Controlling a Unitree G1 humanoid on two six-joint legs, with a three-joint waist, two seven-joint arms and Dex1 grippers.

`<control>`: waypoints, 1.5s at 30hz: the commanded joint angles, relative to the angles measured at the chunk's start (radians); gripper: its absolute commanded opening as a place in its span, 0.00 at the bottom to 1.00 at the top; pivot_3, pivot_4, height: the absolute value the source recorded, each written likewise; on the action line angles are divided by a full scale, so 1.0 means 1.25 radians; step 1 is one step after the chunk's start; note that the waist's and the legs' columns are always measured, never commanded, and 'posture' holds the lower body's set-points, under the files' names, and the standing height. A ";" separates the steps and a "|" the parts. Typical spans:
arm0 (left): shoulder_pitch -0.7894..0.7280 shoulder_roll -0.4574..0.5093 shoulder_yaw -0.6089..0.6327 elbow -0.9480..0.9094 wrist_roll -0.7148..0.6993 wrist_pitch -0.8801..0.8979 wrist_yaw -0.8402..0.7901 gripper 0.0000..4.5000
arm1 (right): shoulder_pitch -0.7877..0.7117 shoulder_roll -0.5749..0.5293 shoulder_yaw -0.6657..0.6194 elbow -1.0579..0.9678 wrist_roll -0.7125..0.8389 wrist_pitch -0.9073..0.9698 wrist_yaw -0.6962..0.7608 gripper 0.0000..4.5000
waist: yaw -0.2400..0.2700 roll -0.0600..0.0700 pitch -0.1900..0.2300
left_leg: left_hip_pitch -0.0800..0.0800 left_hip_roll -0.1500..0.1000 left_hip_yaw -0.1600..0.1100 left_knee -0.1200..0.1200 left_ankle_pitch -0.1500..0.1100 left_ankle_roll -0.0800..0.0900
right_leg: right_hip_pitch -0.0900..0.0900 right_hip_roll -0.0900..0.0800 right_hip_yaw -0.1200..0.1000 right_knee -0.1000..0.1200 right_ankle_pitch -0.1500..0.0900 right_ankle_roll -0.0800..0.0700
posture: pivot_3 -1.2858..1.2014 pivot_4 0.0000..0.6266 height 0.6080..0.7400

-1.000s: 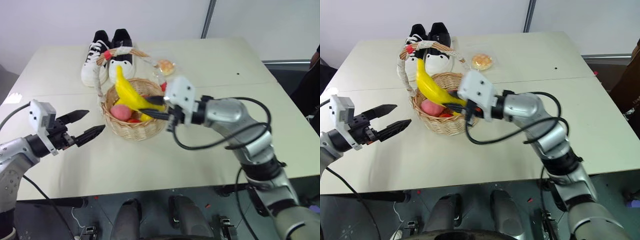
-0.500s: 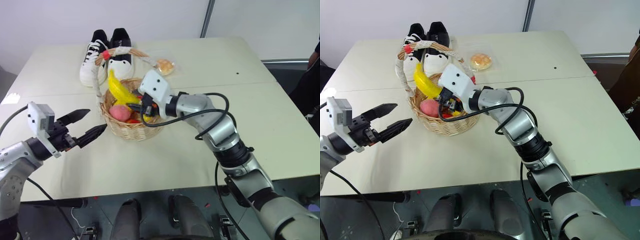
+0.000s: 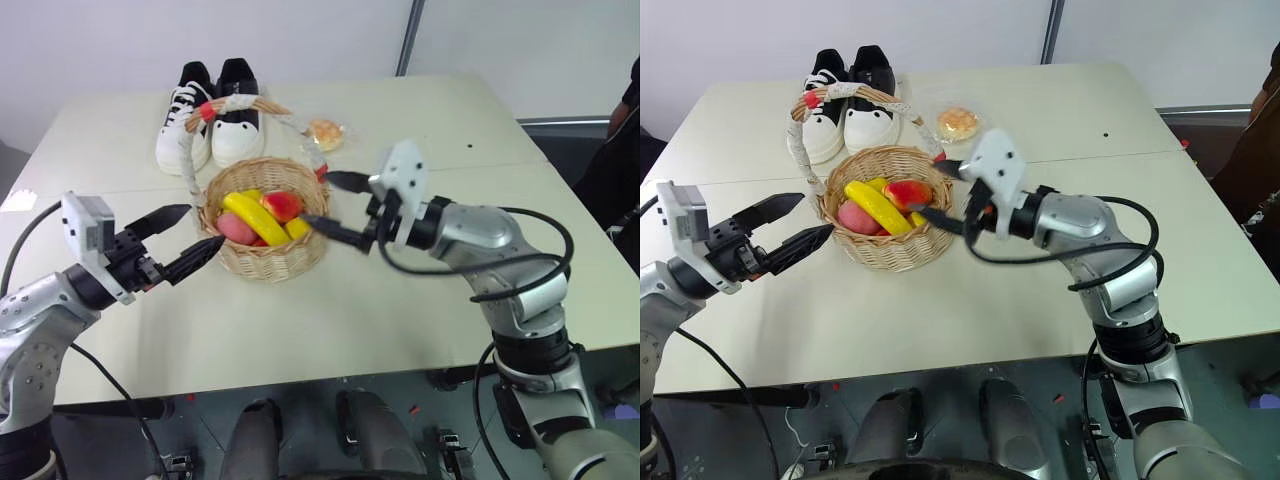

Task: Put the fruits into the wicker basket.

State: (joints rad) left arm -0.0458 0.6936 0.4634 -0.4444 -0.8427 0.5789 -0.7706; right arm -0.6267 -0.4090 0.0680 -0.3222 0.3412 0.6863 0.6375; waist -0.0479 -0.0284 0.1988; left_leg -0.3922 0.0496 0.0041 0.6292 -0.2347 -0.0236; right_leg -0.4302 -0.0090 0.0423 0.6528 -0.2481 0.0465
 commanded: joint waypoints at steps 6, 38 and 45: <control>-0.017 -0.016 0.004 -0.011 -0.021 -0.028 0.008 1.00 | -0.072 0.127 -0.011 0.194 -0.014 -0.100 -0.069 0.78 | 0.001 0.000 0.000 | -0.001 0.000 0.000 -0.001 0.000 0.000 | 0.000 0.000 0.000 0.000 0.000 0.001 | 0.52 0.24 1.00; -0.149 -0.088 -0.157 0.027 -0.003 -0.034 0.007 1.00 | 0.050 -0.097 -0.397 0.273 -0.021 -0.236 -0.250 0.02 | -0.001 0.000 0.000 | -0.001 -0.001 0.001 -0.001 0.000 0.001 | 0.000 0.000 0.001 -0.001 0.000 0.004 | 0.52 0.24 1.00; -0.166 -0.094 -0.177 0.037 0.010 -0.035 -0.001 1.00 | 0.075 -0.106 -0.400 0.247 -0.004 -0.228 -0.271 0.61 | 0.000 0.001 0.001 | -0.001 -0.001 0.001 -0.001 -0.001 0.001 | 0.000 0.001 0.002 -0.001 0.000 0.005 | 0.52 0.24 1.00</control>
State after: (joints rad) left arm -0.2486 0.5679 0.2268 -0.3879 -0.8332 0.5563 -0.7636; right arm -0.5290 -0.5235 -0.4049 0.0504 0.3277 0.4276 0.3077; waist -0.0482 -0.0266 0.1998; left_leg -0.3934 0.0483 0.0049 0.6278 -0.2355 -0.0221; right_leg -0.4305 -0.0085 0.0451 0.6521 -0.2479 0.0533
